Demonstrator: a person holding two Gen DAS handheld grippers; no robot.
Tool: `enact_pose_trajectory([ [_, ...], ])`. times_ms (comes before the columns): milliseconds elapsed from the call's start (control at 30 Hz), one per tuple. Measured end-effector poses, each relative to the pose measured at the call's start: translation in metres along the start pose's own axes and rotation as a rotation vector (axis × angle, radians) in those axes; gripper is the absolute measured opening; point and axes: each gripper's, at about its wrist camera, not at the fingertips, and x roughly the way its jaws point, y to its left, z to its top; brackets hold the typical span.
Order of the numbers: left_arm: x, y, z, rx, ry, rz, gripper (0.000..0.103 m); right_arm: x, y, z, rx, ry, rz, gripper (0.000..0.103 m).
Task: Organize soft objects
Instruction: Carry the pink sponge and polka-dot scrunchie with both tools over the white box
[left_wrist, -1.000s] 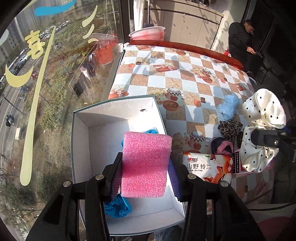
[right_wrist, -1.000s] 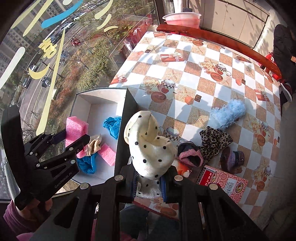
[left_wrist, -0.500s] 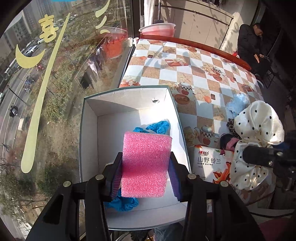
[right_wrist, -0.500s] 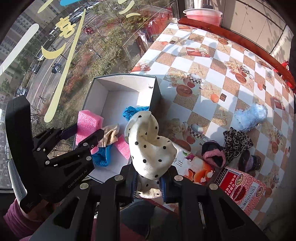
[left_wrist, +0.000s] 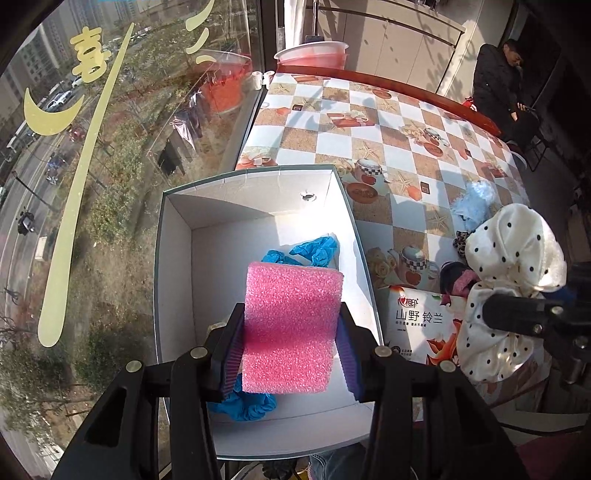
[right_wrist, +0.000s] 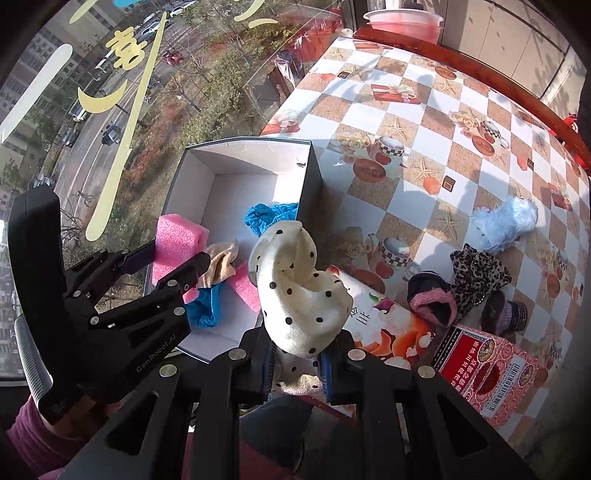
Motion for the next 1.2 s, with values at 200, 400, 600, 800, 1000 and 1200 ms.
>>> enact_pose_trajectory([
  [200,0.002,0.0,0.0,-0.001,0.004,0.0,0.049,0.003,0.002,0.001,-0.003,0.006,0.002,0.021],
  [400,0.007,0.002,0.0,0.0,0.01,-0.001,0.049,0.005,0.003,0.003,-0.004,0.013,0.004,0.021],
  [600,0.008,0.003,0.001,0.0,0.012,-0.002,0.049,0.008,0.004,0.005,-0.008,0.02,0.003,0.021],
  [800,0.009,0.004,0.002,-0.002,0.016,-0.002,0.049,0.01,0.006,0.007,-0.013,0.024,0.002,0.021],
  [1000,0.011,0.006,0.002,-0.005,0.02,-0.001,0.049,0.013,0.007,0.009,-0.02,0.029,0.004,0.021],
  [1200,0.014,0.008,0.002,-0.01,0.027,-0.001,0.049,0.016,0.007,0.011,-0.027,0.035,0.006,0.021],
])
